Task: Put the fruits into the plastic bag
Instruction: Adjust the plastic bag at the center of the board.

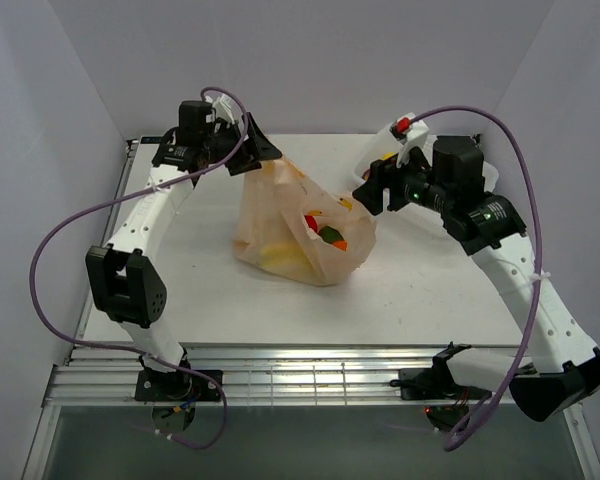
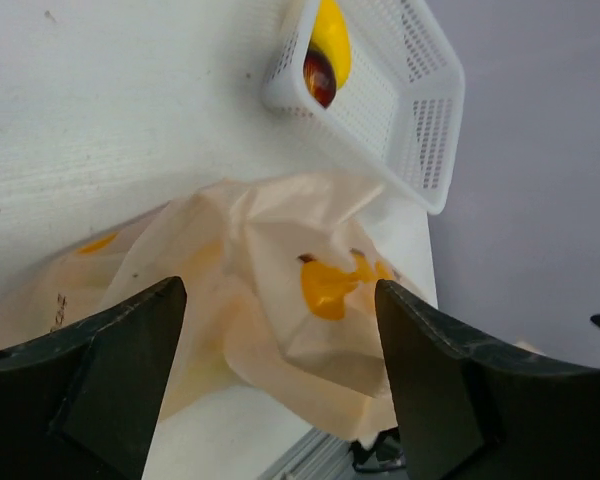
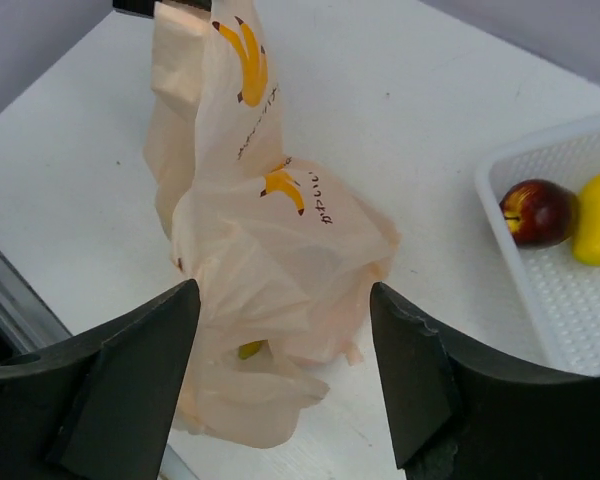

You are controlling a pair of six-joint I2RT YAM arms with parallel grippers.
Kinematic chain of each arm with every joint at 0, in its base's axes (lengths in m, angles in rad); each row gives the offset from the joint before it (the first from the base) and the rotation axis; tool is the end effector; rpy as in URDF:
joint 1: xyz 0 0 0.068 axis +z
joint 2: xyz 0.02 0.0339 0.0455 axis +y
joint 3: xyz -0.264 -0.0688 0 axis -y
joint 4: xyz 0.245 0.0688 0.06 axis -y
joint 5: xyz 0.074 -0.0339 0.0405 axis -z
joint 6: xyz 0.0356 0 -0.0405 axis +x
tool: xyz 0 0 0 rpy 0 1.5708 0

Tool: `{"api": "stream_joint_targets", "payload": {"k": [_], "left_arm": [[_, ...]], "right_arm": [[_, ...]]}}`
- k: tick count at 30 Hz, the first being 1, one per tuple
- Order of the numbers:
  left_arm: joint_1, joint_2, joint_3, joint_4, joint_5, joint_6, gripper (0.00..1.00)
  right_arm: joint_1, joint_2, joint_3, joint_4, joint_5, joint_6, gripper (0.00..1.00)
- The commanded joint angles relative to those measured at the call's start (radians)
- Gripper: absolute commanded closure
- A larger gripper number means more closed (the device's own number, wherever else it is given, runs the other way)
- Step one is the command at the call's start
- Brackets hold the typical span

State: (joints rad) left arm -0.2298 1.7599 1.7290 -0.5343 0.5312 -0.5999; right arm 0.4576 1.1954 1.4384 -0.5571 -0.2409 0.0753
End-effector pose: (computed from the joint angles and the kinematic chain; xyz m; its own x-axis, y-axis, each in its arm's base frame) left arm 0.3900 -0.1098 0.3691 -0.7765 -0.3183 -0.5439 0.2115 0.6814 -0.7007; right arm 0.2204 0.1180 0.4428 -0.3240 -0.0781 -0.9428 -0.6100 0.7790 0.1451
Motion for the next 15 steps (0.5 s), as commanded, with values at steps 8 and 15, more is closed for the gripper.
{"api": "stream_joint_targets", "payload": {"k": [8, 15], "left_arm": [[0.006, -0.448, -0.265, -0.036, -0.053, 0.043, 0.02], [-0.041, -0.609, -0.44, -0.053, -0.069, 0.005, 0.02]], "right_arm": [[-0.005, -0.301, -0.256, 0.269, -0.156, -0.501, 0.06], [-0.008, -0.33, -0.224, 0.153, -0.228, -0.722, 0.03]]}}
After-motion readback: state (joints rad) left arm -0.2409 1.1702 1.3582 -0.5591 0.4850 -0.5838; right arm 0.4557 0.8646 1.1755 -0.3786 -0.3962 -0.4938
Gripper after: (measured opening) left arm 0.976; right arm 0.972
